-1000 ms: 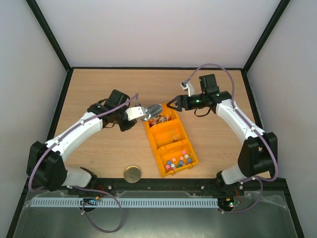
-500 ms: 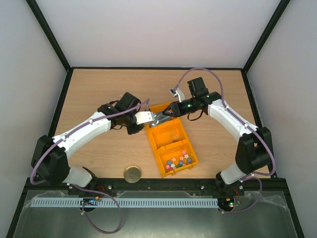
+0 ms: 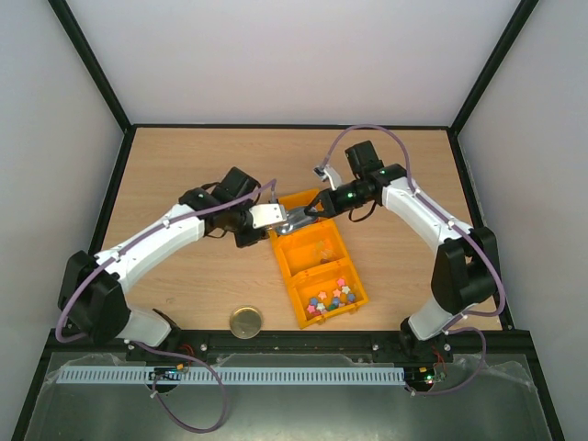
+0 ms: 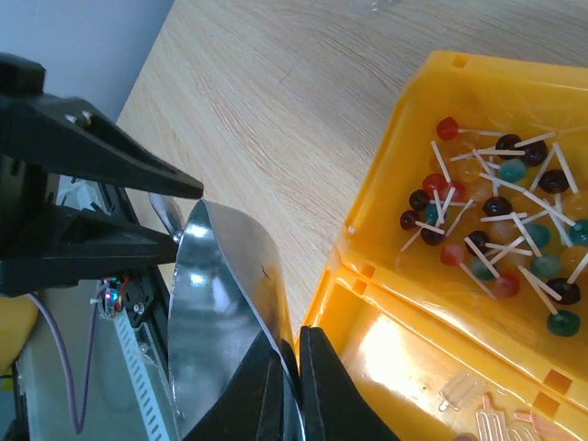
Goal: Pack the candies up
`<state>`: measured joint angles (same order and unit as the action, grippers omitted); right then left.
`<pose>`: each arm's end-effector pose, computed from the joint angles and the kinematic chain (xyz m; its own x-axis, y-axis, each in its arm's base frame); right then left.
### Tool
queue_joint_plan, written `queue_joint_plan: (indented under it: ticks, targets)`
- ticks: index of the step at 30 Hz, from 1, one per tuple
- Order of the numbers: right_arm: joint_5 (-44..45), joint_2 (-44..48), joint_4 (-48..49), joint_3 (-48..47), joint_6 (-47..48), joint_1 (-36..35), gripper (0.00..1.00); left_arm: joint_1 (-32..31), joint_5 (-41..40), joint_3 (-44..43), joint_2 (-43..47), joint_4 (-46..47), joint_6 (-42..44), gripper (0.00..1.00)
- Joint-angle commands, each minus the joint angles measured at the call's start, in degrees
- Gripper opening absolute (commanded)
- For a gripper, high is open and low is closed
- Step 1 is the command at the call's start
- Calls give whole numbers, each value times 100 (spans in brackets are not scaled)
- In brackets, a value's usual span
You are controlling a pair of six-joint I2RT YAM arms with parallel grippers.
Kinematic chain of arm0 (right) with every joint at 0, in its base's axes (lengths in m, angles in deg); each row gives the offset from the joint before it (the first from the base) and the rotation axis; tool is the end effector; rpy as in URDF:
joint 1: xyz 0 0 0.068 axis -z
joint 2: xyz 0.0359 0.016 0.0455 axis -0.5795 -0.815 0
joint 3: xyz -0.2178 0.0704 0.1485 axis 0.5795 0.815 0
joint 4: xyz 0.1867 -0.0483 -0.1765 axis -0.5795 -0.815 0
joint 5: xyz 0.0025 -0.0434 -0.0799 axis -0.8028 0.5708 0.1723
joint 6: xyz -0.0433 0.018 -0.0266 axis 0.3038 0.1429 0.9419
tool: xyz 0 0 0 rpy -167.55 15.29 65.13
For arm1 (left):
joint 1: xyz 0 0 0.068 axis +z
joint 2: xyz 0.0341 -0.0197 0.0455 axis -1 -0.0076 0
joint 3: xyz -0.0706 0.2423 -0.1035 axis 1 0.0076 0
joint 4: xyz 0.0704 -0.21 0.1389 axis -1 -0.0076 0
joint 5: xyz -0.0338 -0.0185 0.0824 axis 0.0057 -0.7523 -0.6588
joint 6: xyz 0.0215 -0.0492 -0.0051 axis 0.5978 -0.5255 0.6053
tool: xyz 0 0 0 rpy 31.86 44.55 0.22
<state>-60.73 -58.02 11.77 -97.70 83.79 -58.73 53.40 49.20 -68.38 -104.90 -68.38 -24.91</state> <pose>0.3098 0.1602 0.2819 -0.6729 -0.3061 -0.6734 -0.7207 0.4762 0.5037 0.2335 -0.1804 0.2709 -0.1219 0.8233 -0.5543 0.9434 0.2697 0.1932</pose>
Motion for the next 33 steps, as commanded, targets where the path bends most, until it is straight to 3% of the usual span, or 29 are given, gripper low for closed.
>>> queue_joint_plan:
  ticks: [1, 4, 9, 14, 18, 25, 33]
  targets:
    - [-286, 268, -161, -77, 53, -7, 1, 336, 751, -259, 320, -163, 35, 49]
    - [-476, 503, 279, 139, -77, 1, 1, 668, 1208, -133, 812, 212, -192, 65]
    - [-993, 731, 666, 272, -128, 72, 1, 953, 1808, 414, 1804, 969, -451, 76]
    - [-1572, 807, 877, 351, -111, 126, 1, 979, 2224, 1210, 2831, 1595, -449, 79]
    - [-1883, 932, 1311, 579, -311, 128, 1, 980, 2744, 1258, 3049, 1515, -532, 72]
    - [-2316, 1047, 1752, 801, -634, 125, 1, 971, 2764, 1329, 2963, 1737, -421, 47]
    - [-2340, 1144, 1974, 970, -878, 116, 1, 963, 2752, 1419, 2921, 1845, -315, 39]
